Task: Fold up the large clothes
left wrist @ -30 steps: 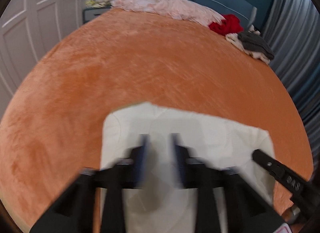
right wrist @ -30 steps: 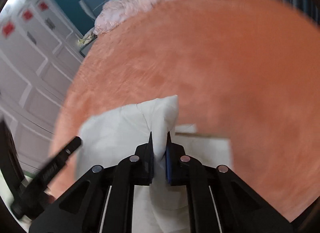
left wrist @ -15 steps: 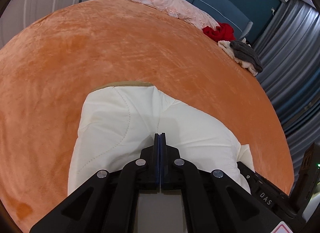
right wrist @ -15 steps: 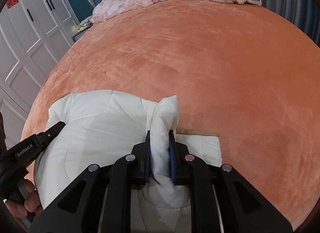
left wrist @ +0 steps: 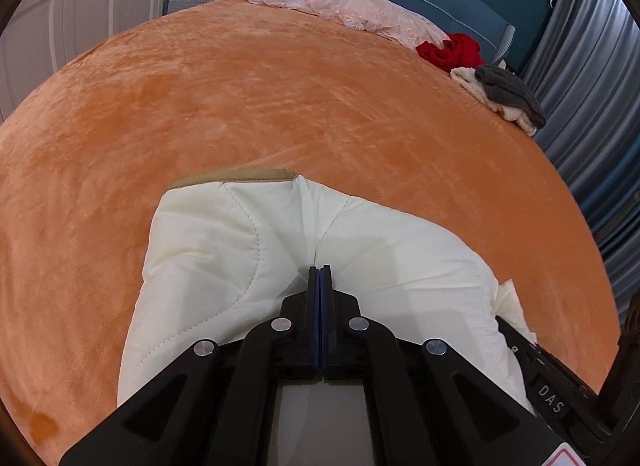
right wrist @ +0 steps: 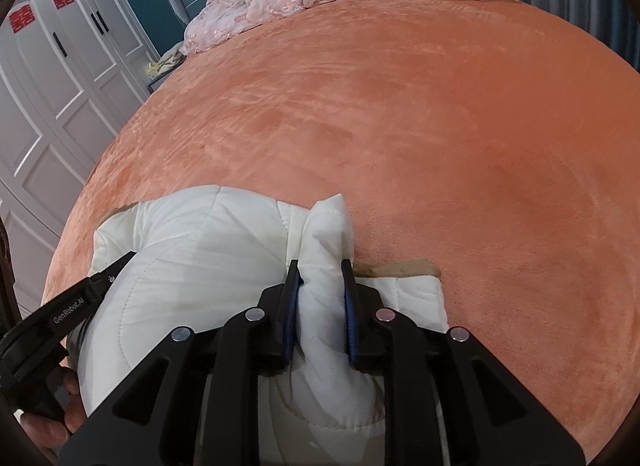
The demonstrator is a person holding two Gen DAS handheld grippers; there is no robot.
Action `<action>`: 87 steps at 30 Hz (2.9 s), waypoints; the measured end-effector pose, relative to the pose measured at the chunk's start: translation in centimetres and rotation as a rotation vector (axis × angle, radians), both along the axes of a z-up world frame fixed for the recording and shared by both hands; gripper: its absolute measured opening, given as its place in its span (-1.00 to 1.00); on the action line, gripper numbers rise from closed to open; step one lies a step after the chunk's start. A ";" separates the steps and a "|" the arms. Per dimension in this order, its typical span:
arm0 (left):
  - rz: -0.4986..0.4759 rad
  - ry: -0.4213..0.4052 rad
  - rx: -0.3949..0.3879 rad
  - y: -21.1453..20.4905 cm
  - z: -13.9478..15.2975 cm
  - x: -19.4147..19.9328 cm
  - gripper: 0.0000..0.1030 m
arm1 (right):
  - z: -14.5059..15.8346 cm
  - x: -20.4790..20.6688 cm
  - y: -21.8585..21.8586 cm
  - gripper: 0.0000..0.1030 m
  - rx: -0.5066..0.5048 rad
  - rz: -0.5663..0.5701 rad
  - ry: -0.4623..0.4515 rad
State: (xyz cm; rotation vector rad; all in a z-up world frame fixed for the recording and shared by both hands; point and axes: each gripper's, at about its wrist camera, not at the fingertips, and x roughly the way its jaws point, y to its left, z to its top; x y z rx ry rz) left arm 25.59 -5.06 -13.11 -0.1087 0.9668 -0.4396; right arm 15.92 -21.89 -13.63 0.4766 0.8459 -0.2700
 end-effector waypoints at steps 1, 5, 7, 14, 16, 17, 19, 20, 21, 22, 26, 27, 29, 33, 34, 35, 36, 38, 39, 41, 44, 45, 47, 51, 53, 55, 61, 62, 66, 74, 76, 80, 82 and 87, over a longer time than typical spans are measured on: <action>0.001 -0.002 0.011 -0.1 0.0 0.0 -1.00 | 0.0 0.0 0.0 -0.64 0.001 -0.002 -0.004; 0.004 -0.005 0.039 -0.5 0.0 0.0 -1.00 | 0.1 -0.2 -0.2 -0.60 0.013 -0.014 -0.019; 0.007 -0.007 0.064 -0.7 0.3 -0.1 -1.00 | 0.2 -0.4 -0.7 -0.56 0.039 -0.015 -0.028; 0.009 -0.023 0.181 0.0 4.5 -3.5 -0.66 | 6.9 -4.9 -0.8 -0.33 0.012 -0.006 -0.033; 0.006 -0.033 0.198 0.3 5.6 -5.2 -0.54 | 8.2 -6.2 0.1 -0.36 -0.025 0.027 -0.028; 0.003 -0.039 0.217 0.2 6.0 -6.1 -0.54 | 8.8 -7.0 0.8 -0.44 -0.038 0.053 -0.017; -0.007 -0.046 0.253 0.1 6.6 -7.7 -0.53 | 8.9 -7.9 1.5 -0.60 -0.037 0.080 0.006; -0.014 -0.046 0.271 0.0 6.8 -8.4 -0.53 | 8.9 -8.4 2.0 -0.65 -0.032 0.094 0.023; -0.019 -0.046 0.284 -0.1 6.9 -8.9 -0.53 | 8.8 -8.9 2.3 -0.71 -0.030 0.102 0.035; -0.024 -0.041 0.296 -0.2 7.0 -9.5 -0.53 | 8.6 -9.2 2.6 -0.75 -0.029 0.109 0.053; -0.036 -0.021 0.337 -0.1 6.8 -11.8 -0.53 | 7.4 -10.6 3.1 -0.79 -0.007 0.117 0.106; -0.037 -0.017 0.344 -0.1 6.7 -12.2 -0.53 | 7.0 -10.9 3.1 -0.79 -0.004 0.119 0.119; -0.033 -0.010 0.353 0.0 6.3 -12.7 -0.53 | 6.4 -11.0 3.1 -0.79 0.002 0.126 0.140; -0.016 -0.011 0.349 0.0 5.3 -13.5 -0.53 | 5.4 -10.9 3.6 -0.79 -0.013 0.138 0.162; -0.022 -0.028 0.365 -0.1 4.9 -13.7 -0.53 | 5.1 -11.0 3.7 -0.79 -0.013 0.137 0.164; -0.026 -0.040 0.377 -0.3 4.7 -13.9 -0.53 | 4.9 -11.0 3.7 -0.79 -0.012 0.136 0.165; -0.030 -0.055 0.392 -0.6 4.5 -14.2 -0.53 | 4.5 -11.0 3.7 -0.79 -0.013 0.134 0.167; -0.027 -0.075 0.407 -0.8 4.2 -14.4 -0.53 | 4.2 -10.9 3.8 -0.79 -0.016 0.132 0.168; -0.021 -0.083 0.409 -0.9 4.0 -14.5 -0.53 | 4.1 -10.9 3.9 -0.79 -0.019 0.130 0.168; -0.008 -0.089 0.407 -1.0 3.6 -14.5 -0.53 | 3.9 -10.7 4.0 -0.79 -0.026 0.131 0.170; 0.003 -0.093 0.409 -1.1 3.3 -14.5 -0.53 | 3.5 -10.4 4.0 -0.79 -0.030 0.133 0.168; 0.004 -0.096 0.414 -1.2 3.3 -14.5 -0.54 | 3.4 -10.4 4.0 -0.79 -0.029 0.132 0.167; 0.006 -0.106 0.425 -1.5 3.0 -14.6 -0.55 | 3.2 -10.3 4.0 -0.79 -0.033 0.133 0.163; 0.011 -0.117 0.426 -1.7 2.9 -14.8 -0.56 | 3.1 -10.2 4.0 -0.79 -0.042 0.143 0.157; 0.005 -0.111 0.394 -1.2 3.5 -14.7 -0.56 | 3.9 -10.4 3.4 -0.78 -0.008 0.158 0.141; -0.013 -0.091 0.321 0.2 4.9 -14.5 -0.46 | 5.2 -11.4 2.4 -0.62 0.050 0.159 0.106; 0.098 0.009 0.092 7.2 7.2 -12.3 0.53 | 6.6 -13.4 0.0 0.53 0.094 0.125 0.050; 0.115 0.062 0.050 8.5 6.8 -11.4 0.55 | 5.9 -13.4 -0.4 0.55 0.143 0.127 0.052; 0.136 0.278 -0.119 11.6 3.1 -8.7 0.56 | 2.2 -12.9 -1.5 0.68 0.390 0.115 0.065; 0.115 0.442 -0.407 12.6 -1.2 -7.3 0.72 | -2.4 -11.4 -1.6 0.70 0.716 0.078 -0.006; 0.095 0.445 -0.409 11.8 -0.7 -7.0 0.67 | -2.0 -11.1 -1.4 0.40 0.693 0.092 -0.005; 0.023 0.286 -0.303 9.5 3.8 -7.6 0.42 | 2.2 -11.0 -0.8 -0.26 0.569 0.139 -0.065; -0.012 0.194 -0.271 8.6 6.5 -7.8 0.34 | 6.0 -10.6 -0.4 -0.29 0.452 0.172 -0.114; -0.090 -0.038 -0.306 6.9 14.3 -6.7 0.28 | 13.1 -8.7 -1.2 -0.31 0.287 0.211 -0.272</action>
